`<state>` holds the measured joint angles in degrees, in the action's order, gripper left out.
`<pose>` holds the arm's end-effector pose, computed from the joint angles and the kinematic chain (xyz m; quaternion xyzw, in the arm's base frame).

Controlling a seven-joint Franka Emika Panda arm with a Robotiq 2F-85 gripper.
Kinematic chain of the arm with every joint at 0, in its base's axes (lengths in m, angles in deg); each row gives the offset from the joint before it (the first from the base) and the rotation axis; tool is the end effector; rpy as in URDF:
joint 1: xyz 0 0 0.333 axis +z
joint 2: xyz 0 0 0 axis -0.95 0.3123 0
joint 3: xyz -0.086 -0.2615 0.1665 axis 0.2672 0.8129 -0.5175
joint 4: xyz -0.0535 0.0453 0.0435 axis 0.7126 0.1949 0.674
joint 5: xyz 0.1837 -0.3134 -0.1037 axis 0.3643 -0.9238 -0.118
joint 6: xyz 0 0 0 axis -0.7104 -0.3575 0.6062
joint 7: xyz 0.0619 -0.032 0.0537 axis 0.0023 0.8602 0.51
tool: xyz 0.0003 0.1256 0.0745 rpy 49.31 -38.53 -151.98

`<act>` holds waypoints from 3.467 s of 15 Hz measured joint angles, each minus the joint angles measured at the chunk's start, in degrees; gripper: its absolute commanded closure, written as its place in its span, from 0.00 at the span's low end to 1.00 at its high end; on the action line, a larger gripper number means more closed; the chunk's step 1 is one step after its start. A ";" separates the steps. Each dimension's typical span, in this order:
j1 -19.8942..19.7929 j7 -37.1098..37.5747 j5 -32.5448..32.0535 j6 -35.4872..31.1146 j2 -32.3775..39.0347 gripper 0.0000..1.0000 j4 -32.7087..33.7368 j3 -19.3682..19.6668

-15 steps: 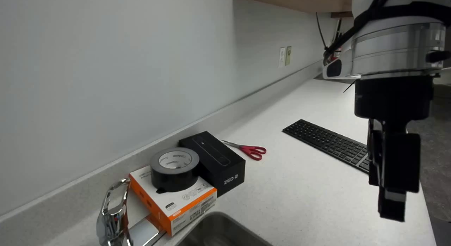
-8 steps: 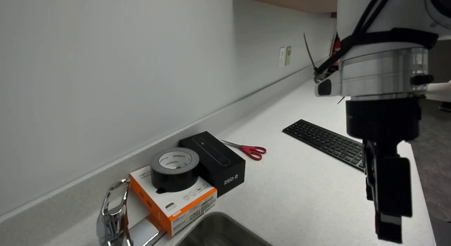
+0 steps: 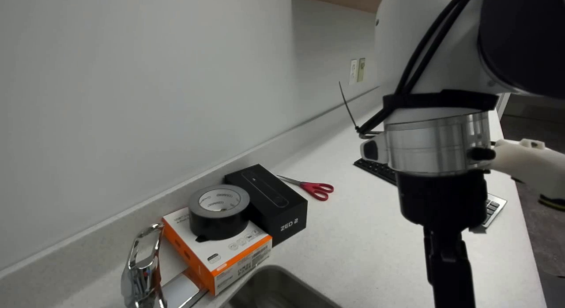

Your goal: Remove the marker from the green cup.

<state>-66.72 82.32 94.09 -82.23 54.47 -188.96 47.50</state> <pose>0.4228 0.0948 0.3171 -0.9814 -0.0699 0.1525 0.0936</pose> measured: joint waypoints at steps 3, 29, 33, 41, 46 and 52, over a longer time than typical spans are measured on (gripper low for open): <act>0.72 1.23 0.00 -0.26 2.29 0.06 1.29 -1.41; -1.23 2.10 0.68 3.63 -14.21 0.96 -0.90 3.97; -5.80 2.09 0.21 3.88 -12.59 0.96 0.86 9.06; -10.98 3.77 1.36 3.77 9.90 0.96 13.36 13.34; -12.23 8.41 2.94 3.27 19.09 0.60 21.12 13.30; -12.17 13.25 3.98 -1.85 22.50 0.23 24.35 12.22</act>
<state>-78.89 95.57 98.07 -84.08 76.97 -164.62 59.72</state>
